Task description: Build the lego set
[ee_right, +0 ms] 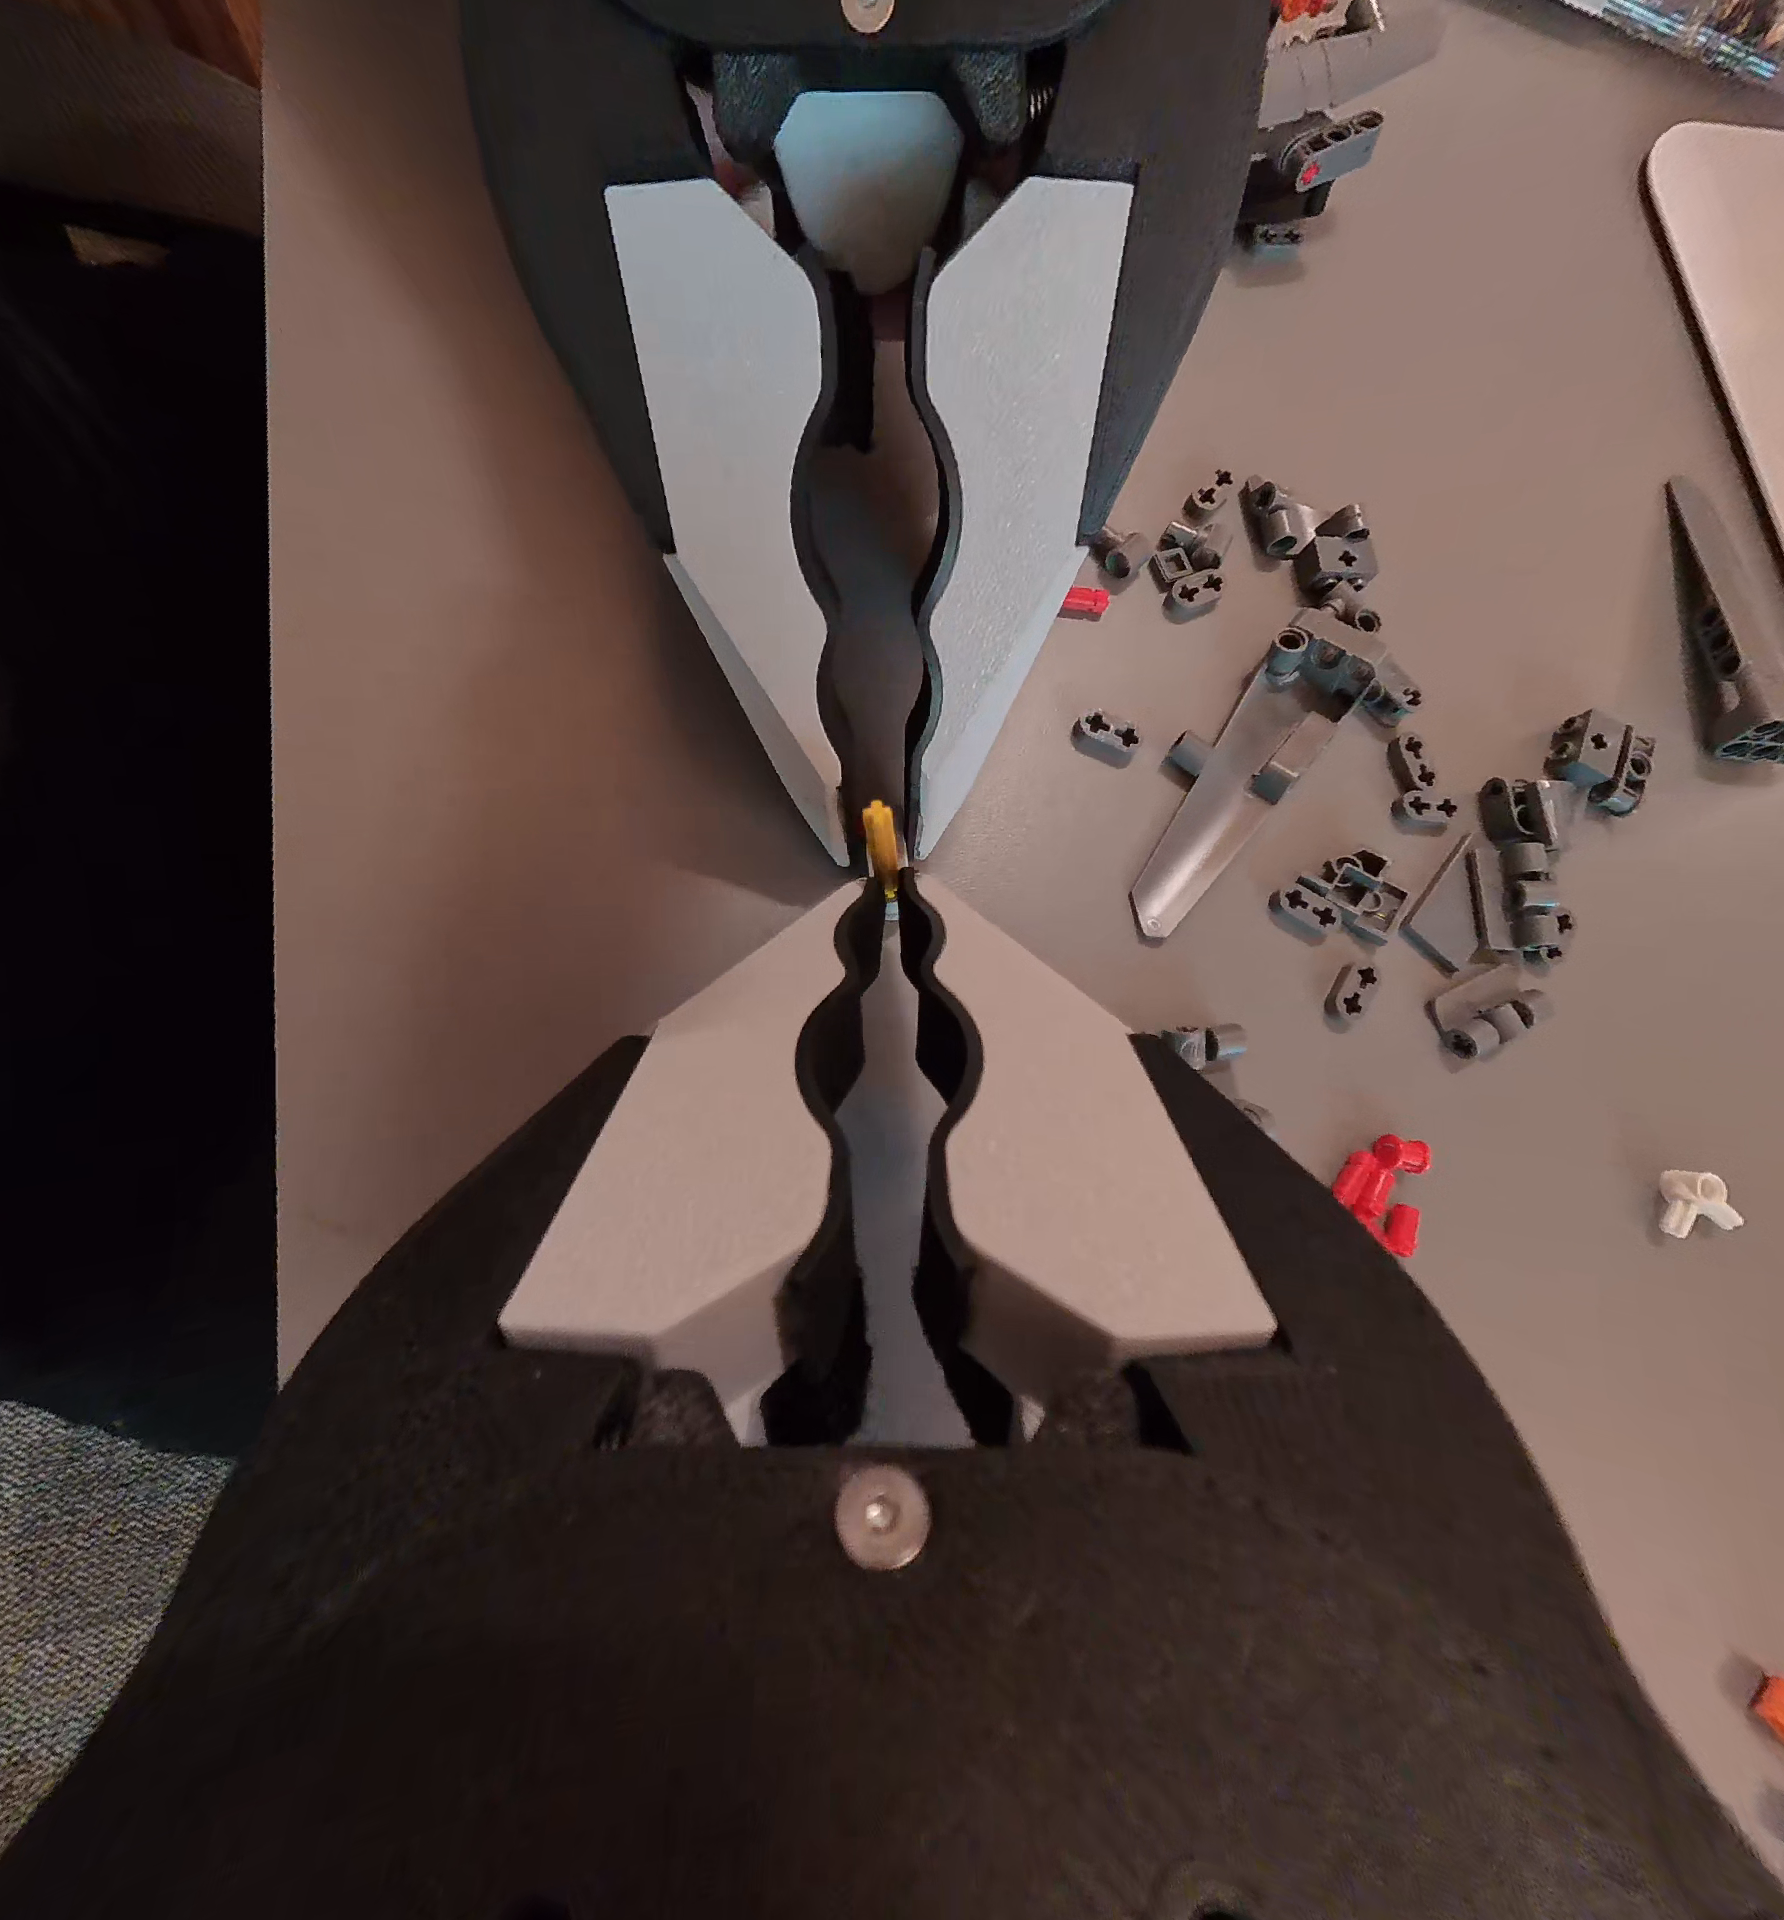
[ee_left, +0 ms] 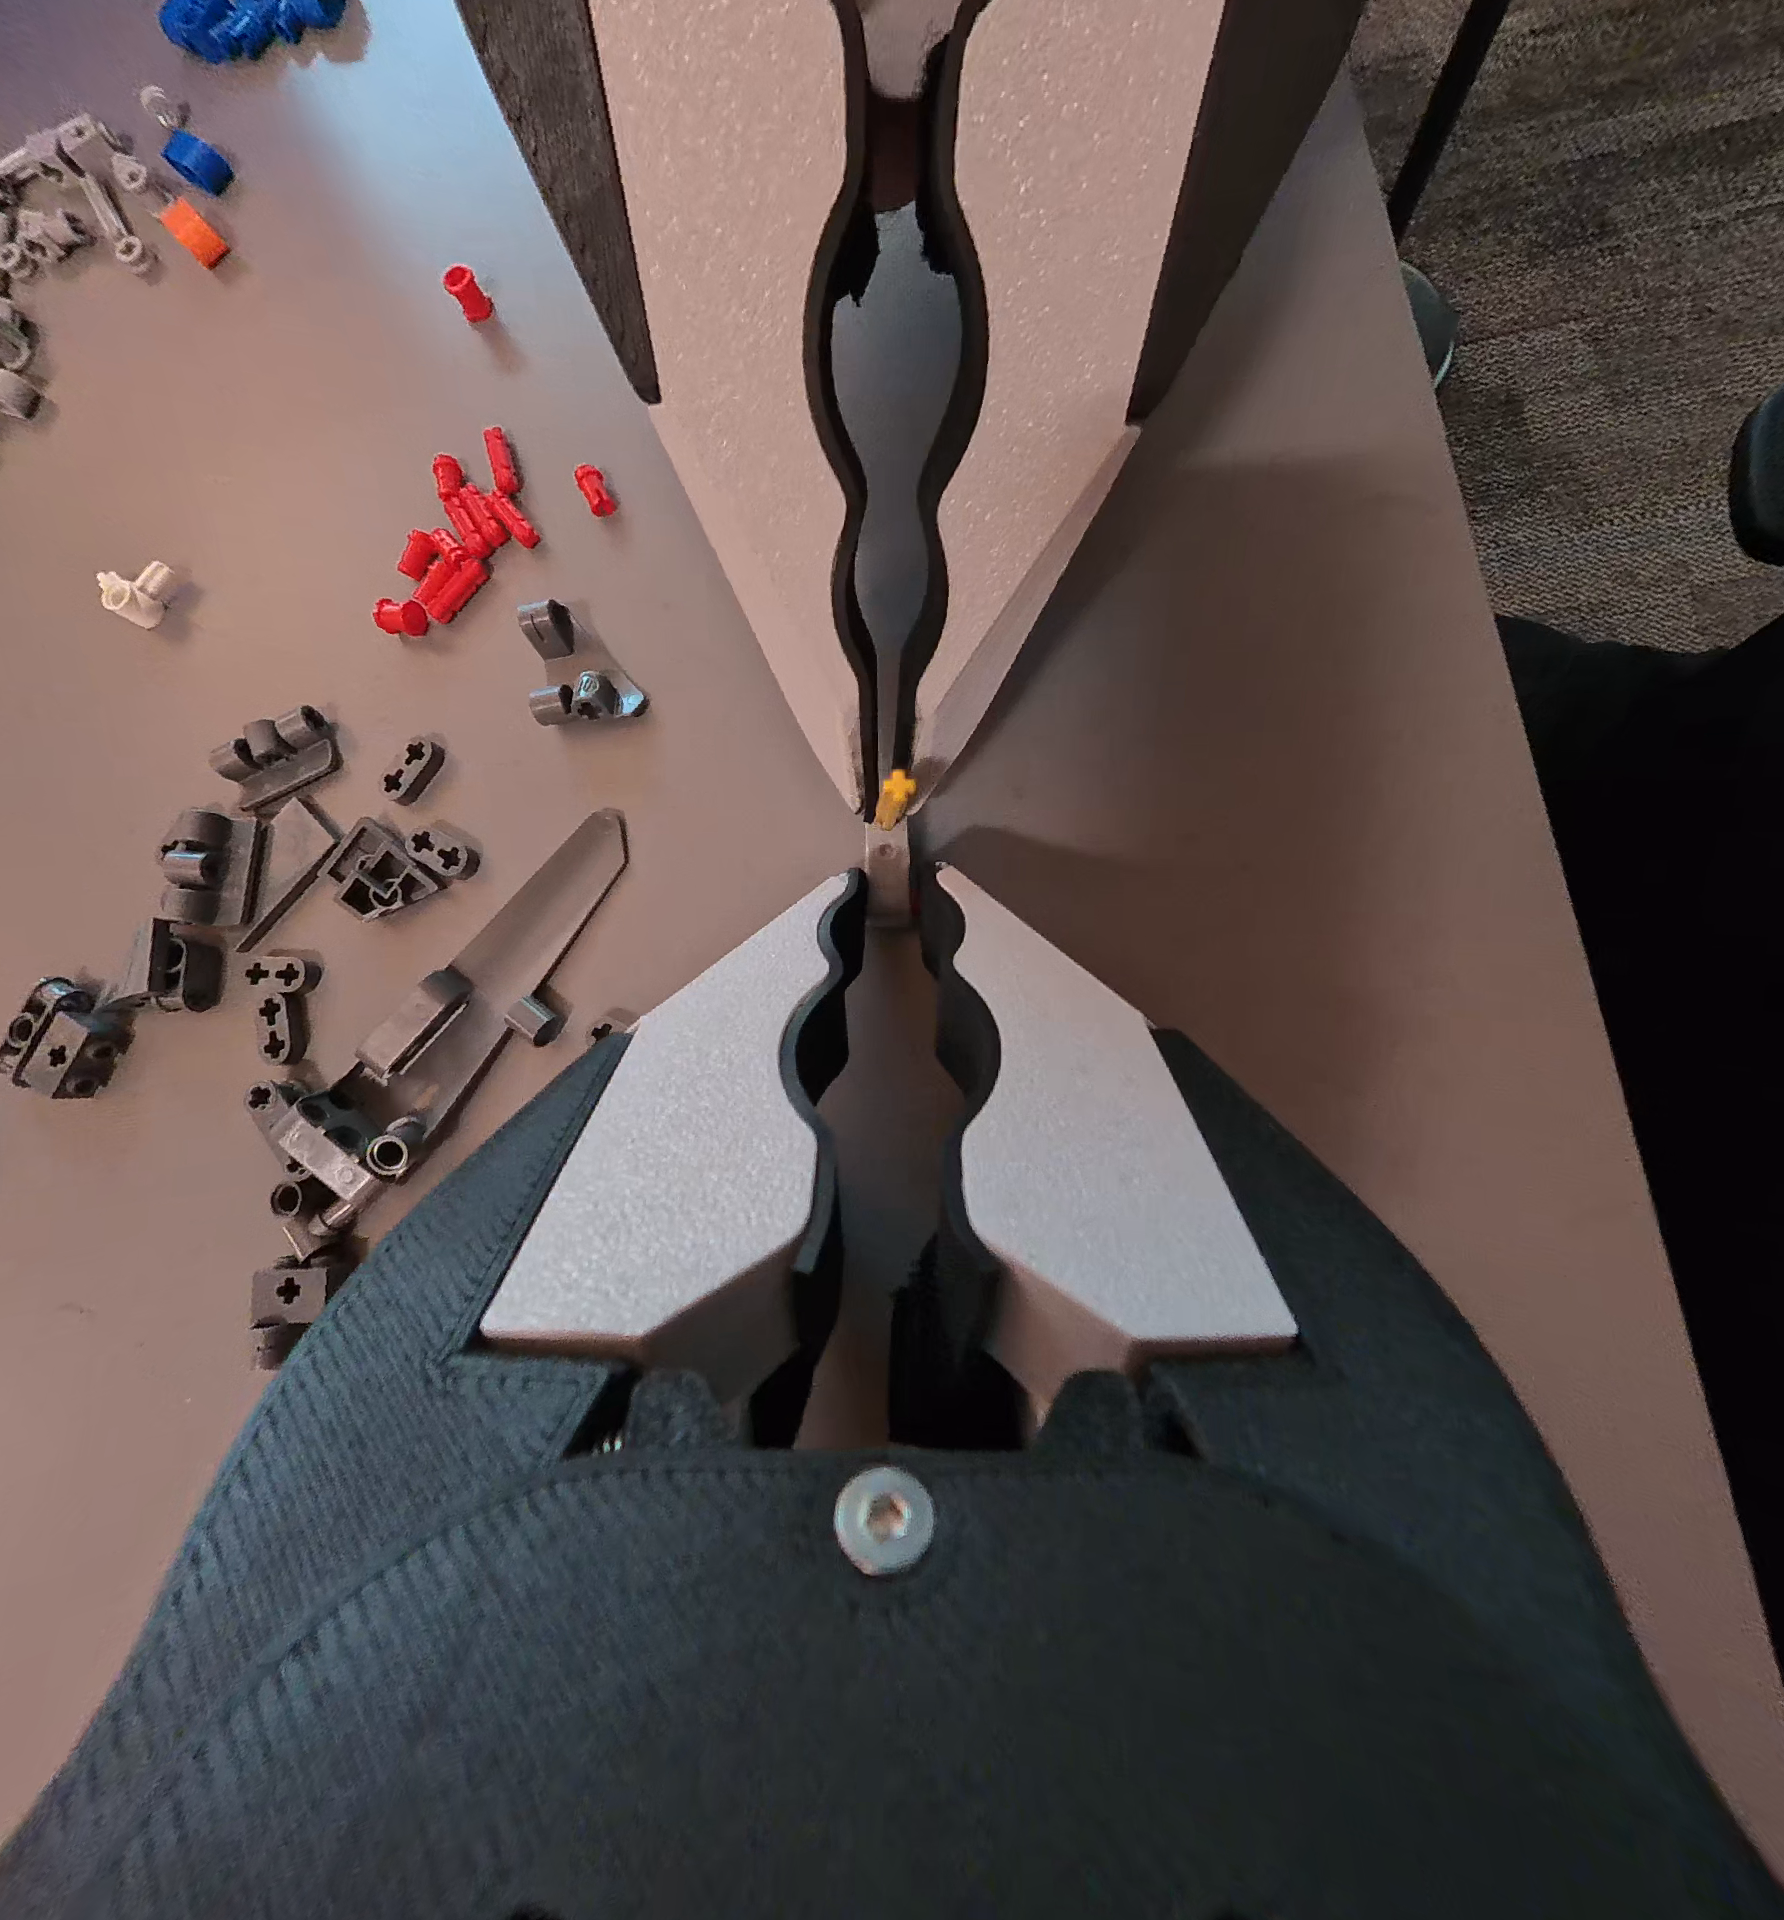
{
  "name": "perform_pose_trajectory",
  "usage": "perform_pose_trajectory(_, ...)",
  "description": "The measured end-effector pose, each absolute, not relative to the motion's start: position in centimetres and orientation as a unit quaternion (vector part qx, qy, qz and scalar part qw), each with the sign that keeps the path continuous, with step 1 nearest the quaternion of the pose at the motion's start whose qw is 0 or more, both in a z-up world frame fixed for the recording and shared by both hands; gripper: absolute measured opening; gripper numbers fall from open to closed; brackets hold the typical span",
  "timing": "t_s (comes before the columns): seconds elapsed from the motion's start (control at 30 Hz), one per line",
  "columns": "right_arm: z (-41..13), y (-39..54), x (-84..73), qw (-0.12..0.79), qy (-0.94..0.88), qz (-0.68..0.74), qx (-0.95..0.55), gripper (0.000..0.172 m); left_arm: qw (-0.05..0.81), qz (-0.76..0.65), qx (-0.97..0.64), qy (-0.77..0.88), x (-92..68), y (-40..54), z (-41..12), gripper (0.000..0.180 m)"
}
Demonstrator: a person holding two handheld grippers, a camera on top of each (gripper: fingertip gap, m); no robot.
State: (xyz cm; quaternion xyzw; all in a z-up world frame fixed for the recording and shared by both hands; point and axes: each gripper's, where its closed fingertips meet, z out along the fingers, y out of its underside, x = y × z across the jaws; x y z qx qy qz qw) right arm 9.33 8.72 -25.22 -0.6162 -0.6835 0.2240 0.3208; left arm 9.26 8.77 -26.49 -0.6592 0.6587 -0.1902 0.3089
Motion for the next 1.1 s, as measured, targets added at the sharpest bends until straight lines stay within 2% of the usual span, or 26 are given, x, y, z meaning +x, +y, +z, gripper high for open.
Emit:
perform_pose_trajectory(0.7,-25.5,9.4,9.6,0.315,-0.661,0.265,-0.627,0.002,0.245,-0.16,-0.657,0.694,9.4,9.3,-26.7,0.008)
perform_pose_trajectory(1.1,-26.0,9.6,10.3,0.286,-0.669,0.244,-0.641,0.0,0.23,-0.121,-0.648,0.716,9.7,9.6,-26.7,0.006)
